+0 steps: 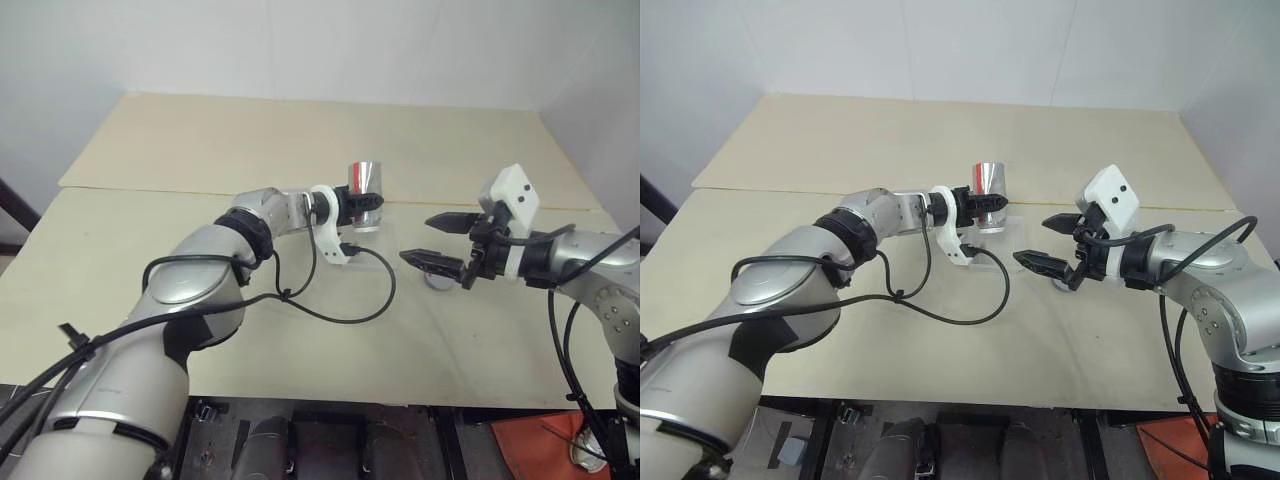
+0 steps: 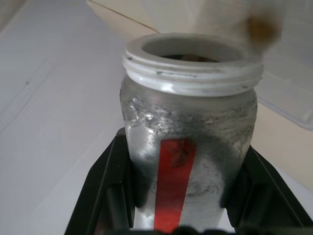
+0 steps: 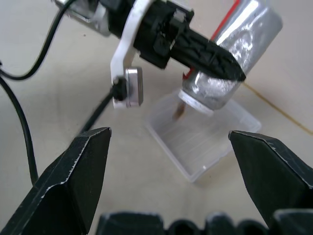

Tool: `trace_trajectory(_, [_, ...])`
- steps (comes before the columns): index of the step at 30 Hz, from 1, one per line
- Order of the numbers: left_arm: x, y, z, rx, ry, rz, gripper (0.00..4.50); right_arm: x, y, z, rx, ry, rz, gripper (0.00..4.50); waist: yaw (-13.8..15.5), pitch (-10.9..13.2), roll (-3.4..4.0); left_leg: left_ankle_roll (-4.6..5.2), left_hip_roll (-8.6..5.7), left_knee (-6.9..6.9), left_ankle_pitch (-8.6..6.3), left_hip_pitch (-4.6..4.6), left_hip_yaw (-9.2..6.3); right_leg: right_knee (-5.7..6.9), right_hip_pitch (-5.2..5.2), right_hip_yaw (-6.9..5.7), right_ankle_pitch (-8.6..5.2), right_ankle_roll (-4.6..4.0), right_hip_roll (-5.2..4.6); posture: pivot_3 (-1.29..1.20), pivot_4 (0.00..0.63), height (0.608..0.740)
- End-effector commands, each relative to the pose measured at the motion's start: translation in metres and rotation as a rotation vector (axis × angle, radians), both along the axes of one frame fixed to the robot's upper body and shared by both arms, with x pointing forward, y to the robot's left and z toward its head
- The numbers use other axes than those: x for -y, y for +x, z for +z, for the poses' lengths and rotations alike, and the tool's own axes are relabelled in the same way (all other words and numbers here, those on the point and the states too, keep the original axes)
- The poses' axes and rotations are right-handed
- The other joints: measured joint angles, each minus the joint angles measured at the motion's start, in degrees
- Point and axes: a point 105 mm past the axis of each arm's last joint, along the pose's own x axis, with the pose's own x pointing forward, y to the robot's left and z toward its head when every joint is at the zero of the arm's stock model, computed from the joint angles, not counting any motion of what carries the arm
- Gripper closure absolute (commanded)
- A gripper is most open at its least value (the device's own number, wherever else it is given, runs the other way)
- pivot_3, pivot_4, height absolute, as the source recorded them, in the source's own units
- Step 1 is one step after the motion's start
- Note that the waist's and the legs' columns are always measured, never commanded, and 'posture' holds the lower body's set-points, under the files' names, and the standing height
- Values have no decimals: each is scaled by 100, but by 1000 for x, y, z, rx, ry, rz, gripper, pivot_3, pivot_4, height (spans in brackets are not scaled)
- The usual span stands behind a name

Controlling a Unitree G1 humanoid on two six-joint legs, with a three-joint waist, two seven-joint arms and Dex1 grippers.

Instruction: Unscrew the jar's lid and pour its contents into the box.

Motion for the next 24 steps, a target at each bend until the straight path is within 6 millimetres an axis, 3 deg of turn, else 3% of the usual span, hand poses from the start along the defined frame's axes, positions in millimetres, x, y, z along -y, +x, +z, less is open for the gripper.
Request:
trace_trajectory(1, [9, 0, 21, 68, -30, -28, 2595, 1, -8, 15, 61, 8, 1, 24, 10, 0, 0, 7, 3, 0, -4, 0, -1, 0, 0, 0, 0, 0, 0, 0, 150, 740])
trace_trajectory(7, [5, 1, 29, 37, -99, -14, 2595, 1, -8, 14, 60, 6, -3, 24, 9, 0, 0, 24, 5, 2, -14, 0, -2, 3, 0, -1, 0, 0, 0, 0, 150, 740])
trace_trajectory(9, [-3, 4, 38, -39, -221, 27, 2595, 1, -7, 14, 62, 5, -2, 24, 8, 0, 0, 24, 6, 2, -14, 0, -2, 4, -2, -1, 0, 0, 0, 0, 150, 740])
trace_trajectory(16, [-59, 14, 65, -603, -941, 208, 2595, 3, -7, 12, 64, -1, 6, 24, -100, -3, 5, -8, 19, 3, 5, 2, 2, 10, -6, 0, 1, -1, -2, 0, 150, 740])
trace_trajectory(19, [-90, 23, 73, -944, -1417, 272, 2595, 2, -7, 10, 54, -1, 18, 24, -132, -3, 5, -10, 20, 7, 6, 3, 1, 12, -3, 0, 1, -2, -3, 0, 150, 740])
trace_trajectory(21, [-109, 21, 64, -1194, -1612, 297, 2595, 1, -6, 9, 49, -1, 27, 24, -138, -3, 5, -11, 21, 15, 6, 0, -2, 16, -3, -3, 1, -1, -3, 0, 150, 740])
trace_trajectory(24, [-132, 10, 46, -1369, -1772, 328, 2595, -1, -6, 8, 47, 3, 36, 24, -183, -5, 8, -10, 21, 15, 6, 3, -2, 16, -2, 2, 1, -1, 0, 0, 150, 740])
